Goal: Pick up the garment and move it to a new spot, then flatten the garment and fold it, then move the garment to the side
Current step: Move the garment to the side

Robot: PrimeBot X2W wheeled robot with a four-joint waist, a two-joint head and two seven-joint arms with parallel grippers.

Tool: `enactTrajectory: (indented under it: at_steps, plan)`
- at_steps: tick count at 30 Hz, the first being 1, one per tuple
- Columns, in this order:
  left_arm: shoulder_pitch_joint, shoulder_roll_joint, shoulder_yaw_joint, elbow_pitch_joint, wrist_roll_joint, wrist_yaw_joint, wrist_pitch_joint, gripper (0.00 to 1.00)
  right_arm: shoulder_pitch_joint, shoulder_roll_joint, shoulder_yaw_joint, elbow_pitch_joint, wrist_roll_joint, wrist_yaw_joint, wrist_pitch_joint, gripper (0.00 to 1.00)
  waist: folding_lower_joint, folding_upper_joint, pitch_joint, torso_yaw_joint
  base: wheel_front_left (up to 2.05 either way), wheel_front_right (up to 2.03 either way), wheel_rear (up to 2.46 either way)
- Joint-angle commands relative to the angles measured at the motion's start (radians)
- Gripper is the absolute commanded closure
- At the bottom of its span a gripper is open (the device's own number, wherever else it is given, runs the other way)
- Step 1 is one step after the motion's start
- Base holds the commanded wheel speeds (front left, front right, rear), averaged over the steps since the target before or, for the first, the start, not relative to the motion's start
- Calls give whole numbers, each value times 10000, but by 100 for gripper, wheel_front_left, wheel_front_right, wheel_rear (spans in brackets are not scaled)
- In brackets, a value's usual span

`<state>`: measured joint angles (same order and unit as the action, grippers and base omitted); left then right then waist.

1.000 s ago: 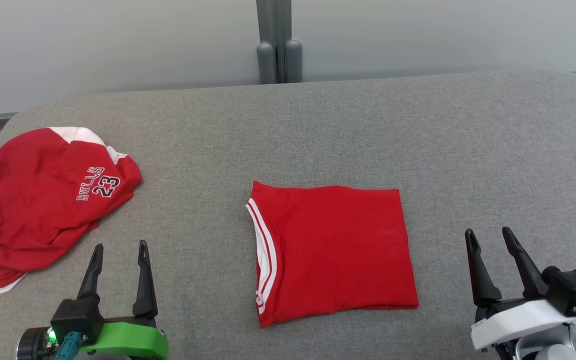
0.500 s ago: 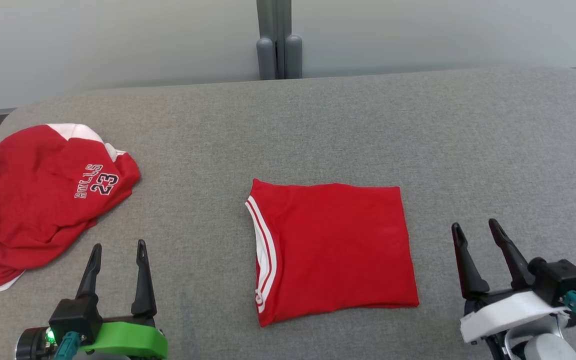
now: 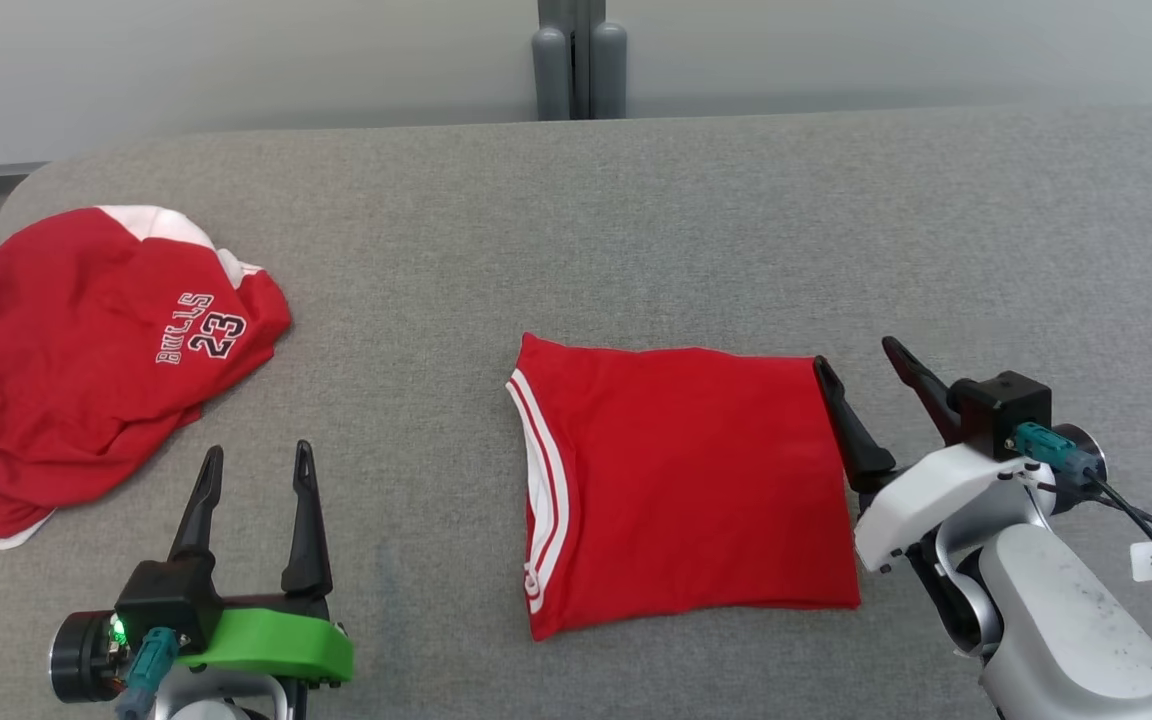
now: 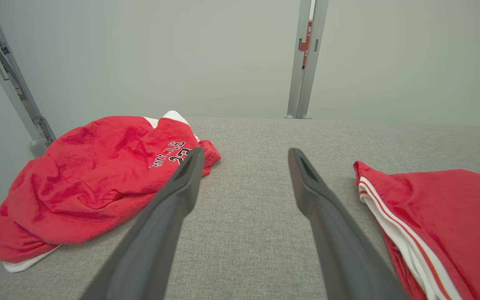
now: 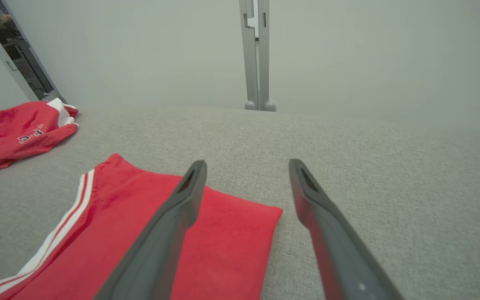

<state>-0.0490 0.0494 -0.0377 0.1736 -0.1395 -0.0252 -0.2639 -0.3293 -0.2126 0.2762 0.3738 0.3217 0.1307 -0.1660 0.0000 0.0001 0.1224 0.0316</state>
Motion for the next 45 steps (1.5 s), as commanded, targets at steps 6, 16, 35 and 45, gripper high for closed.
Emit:
enactTrajectory:
  at_steps: [6, 16, 35, 45]
  plan:
    - [-292, 24, -183, 23, -199, 159, -2, 0, -418, 191, 32, 1705, 159, -1, 144, 0, 0, -1, 393, 475, 0, 0, 0]
    - [-344, 25, -291, 45, -209, 274, -2, 0, -48, 691, 289, 3494, 623, -1, 97, 0, 0, -1, 534, 510, 0, 0, 0]
    - [-1227, 25, -656, -370, -106, 345, -2, 0, -3248, -1227, 1221, 3810, 1510, -10, 49, 100, 0, -1, 2170, -53, 0, 0, 0]
    - [-2454, 74, -725, -841, 518, 367, -1, 0, -5408, -3961, 1547, 3600, 2004, -10, 236, 100, 0, -1, 4476, -1158, 0, 0, 0]
